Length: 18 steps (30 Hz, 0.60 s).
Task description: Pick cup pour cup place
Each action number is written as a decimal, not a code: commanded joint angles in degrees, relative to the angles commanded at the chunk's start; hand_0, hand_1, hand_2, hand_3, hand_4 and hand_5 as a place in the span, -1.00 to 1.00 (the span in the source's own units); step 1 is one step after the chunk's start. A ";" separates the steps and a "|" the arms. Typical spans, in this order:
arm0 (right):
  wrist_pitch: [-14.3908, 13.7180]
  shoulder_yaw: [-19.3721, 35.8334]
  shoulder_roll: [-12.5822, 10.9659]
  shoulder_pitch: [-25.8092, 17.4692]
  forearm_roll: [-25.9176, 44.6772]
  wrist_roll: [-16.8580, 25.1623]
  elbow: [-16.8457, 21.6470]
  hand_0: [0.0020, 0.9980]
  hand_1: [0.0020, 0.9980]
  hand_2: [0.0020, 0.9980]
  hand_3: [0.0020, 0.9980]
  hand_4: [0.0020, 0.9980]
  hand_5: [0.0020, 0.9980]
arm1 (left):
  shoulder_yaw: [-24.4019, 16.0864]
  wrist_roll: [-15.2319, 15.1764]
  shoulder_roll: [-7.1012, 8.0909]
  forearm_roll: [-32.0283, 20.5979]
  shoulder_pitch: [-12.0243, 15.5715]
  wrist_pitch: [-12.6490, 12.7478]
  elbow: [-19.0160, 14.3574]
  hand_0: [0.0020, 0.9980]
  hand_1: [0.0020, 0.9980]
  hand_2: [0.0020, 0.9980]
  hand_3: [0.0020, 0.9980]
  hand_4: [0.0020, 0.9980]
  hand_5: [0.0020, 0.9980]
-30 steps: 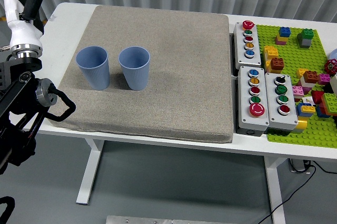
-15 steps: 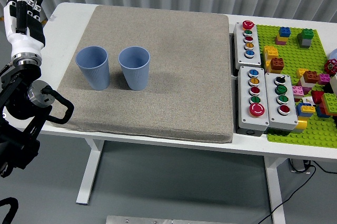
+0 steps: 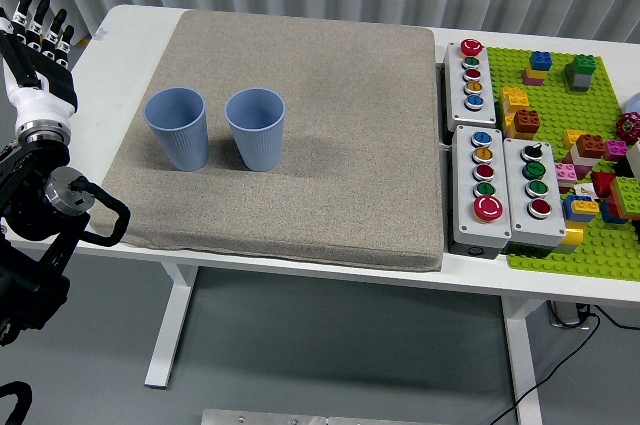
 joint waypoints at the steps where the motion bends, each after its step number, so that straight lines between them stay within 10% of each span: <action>1: -0.01 -0.04 0.01 -0.02 0.05 -0.01 0.00 0.39 0.40 0.25 0.22 -0.61 -0.39 | 0.02 0.02 0.08 0.00 0.00 -0.06 0.25 0.75 0.70 0.79 0.82 0.67 1.00; 18: -0.01 -0.20 0.08 -0.32 0.15 0.00 0.00 0.39 0.40 0.26 0.22 -0.61 -0.39 | -0.39 0.27 0.46 1.03 0.53 0.66 0.95 0.74 0.70 0.79 0.81 0.66 1.00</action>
